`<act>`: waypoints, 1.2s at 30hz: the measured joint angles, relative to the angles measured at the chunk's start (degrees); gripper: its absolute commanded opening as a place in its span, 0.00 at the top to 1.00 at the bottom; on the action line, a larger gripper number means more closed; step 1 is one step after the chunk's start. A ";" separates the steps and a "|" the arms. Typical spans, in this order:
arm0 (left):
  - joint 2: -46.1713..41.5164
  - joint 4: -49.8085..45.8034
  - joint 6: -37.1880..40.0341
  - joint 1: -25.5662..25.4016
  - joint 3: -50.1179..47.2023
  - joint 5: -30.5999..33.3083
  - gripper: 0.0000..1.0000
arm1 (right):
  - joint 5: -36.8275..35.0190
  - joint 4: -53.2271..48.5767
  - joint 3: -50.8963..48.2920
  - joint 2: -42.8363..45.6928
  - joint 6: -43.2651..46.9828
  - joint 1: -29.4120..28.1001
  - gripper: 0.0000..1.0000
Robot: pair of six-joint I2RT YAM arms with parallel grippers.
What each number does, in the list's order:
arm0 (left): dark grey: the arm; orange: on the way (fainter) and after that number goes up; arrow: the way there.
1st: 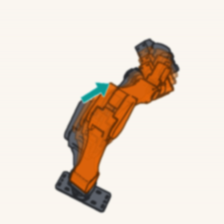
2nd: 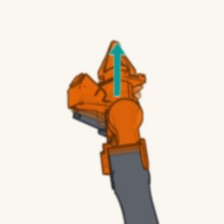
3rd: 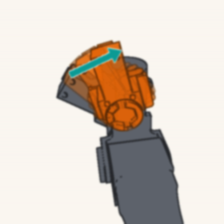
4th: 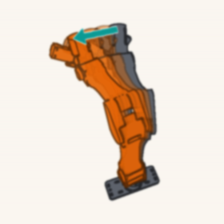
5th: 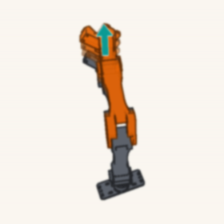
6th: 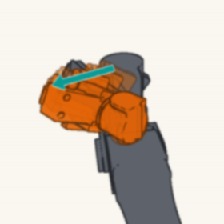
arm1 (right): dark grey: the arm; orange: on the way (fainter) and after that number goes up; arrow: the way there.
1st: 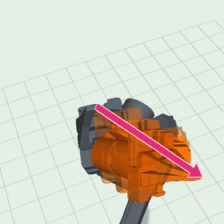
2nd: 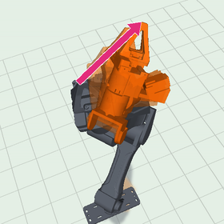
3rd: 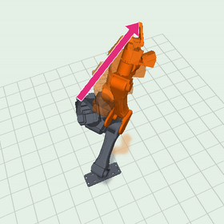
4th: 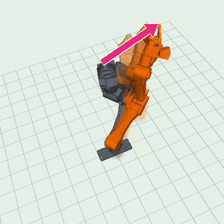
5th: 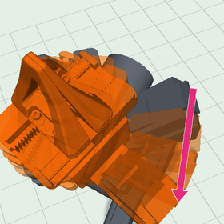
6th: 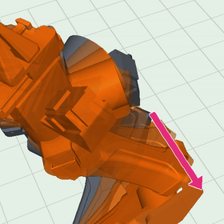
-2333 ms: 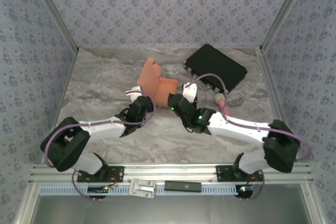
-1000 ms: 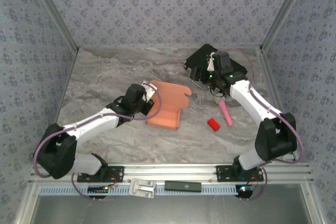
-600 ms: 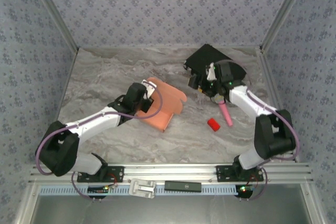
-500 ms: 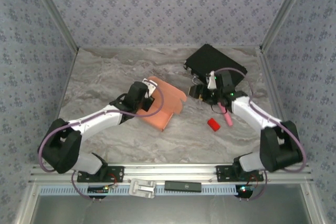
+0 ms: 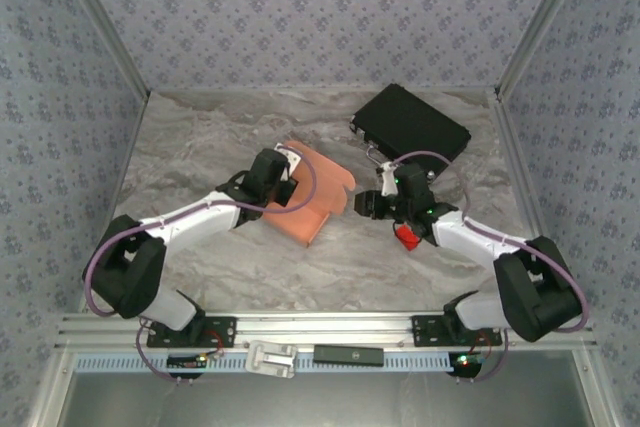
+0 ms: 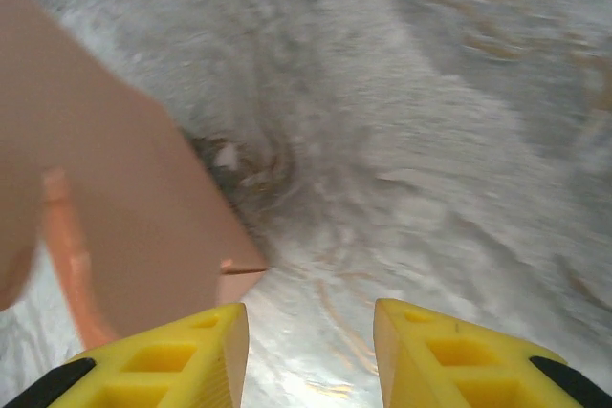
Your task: Fold the paper box
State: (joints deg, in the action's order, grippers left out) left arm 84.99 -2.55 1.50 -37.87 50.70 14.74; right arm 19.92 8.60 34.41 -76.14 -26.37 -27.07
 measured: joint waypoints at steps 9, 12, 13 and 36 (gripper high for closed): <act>0.42 -0.76 -4.94 0.17 0.15 -0.35 1.00 | -2.62 3.63 0.28 -0.94 4.46 -4.85 0.55; 1.03 -0.63 -7.26 0.28 0.15 -0.33 1.00 | -3.39 3.63 1.40 -2.16 4.37 -4.85 0.55; 1.11 -0.48 -7.96 0.26 0.15 -0.35 1.00 | -3.82 3.67 1.88 -2.51 4.31 -4.98 0.55; 1.49 17.33 -11.58 -1.29 -9.90 6.21 1.00 | -16.02 -4.76 14.58 -10.03 10.62 -10.49 0.58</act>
State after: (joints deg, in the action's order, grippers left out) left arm 86.48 14.79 -10.09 -39.16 40.80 20.95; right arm 3.90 3.84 48.99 -86.17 -15.75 -37.56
